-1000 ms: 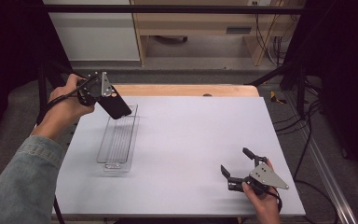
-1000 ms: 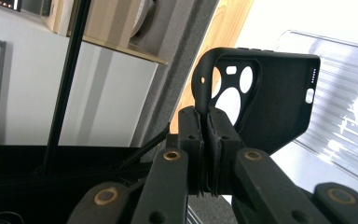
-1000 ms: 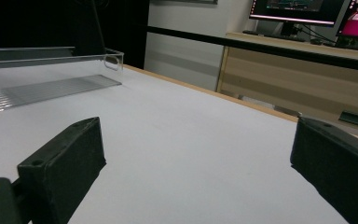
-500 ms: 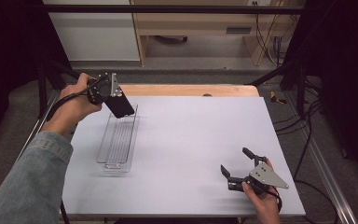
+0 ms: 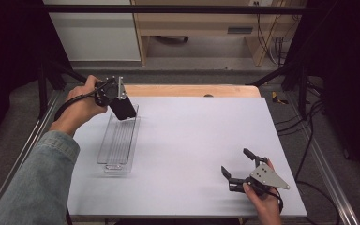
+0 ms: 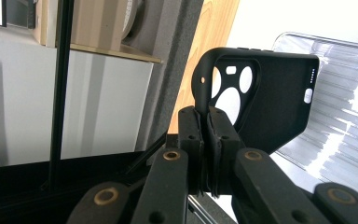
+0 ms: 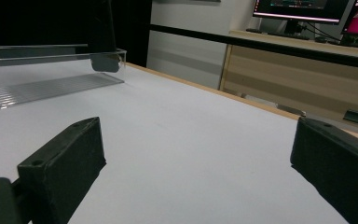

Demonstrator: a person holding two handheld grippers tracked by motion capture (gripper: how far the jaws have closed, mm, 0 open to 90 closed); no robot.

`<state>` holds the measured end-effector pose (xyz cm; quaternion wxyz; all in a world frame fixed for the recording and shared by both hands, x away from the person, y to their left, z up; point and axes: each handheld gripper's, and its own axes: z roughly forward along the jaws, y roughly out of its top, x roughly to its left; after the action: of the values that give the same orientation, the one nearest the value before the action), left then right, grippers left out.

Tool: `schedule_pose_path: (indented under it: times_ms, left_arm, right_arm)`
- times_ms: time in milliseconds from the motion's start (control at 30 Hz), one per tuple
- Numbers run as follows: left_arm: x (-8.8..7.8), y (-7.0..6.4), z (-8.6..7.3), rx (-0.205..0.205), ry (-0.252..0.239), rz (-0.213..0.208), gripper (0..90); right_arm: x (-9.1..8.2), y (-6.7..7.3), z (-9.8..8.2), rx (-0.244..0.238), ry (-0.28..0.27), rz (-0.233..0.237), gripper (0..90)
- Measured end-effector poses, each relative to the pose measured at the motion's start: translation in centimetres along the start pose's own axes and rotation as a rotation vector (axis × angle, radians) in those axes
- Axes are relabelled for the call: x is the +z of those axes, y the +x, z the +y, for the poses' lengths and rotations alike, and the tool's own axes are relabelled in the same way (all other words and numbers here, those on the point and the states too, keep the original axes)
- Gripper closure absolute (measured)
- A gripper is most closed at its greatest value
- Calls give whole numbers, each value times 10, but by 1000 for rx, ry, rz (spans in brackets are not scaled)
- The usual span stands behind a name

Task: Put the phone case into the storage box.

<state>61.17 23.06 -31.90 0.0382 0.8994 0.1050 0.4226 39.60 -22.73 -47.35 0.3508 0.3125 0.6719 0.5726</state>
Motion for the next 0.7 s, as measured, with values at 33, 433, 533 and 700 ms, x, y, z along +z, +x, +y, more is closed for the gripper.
schedule_pose_path:
  times_ms: [33,433,533,700]
  left_arm:
    - [1,-1,0,4,3,0,854]
    - [4,-4,4,18,4,-8,854]
    - [4,-4,5,18,-3,-7,854]
    - [3,-4,6,22,-3,-7,854]
  right_arm:
    - [0,0,0,0,1,-1,35]
    - [0,-1,-1,3,2,-6,34]
    - [0,-1,-1,3,1,-7,34]
    - [0,-1,0,3,1,-6,34]
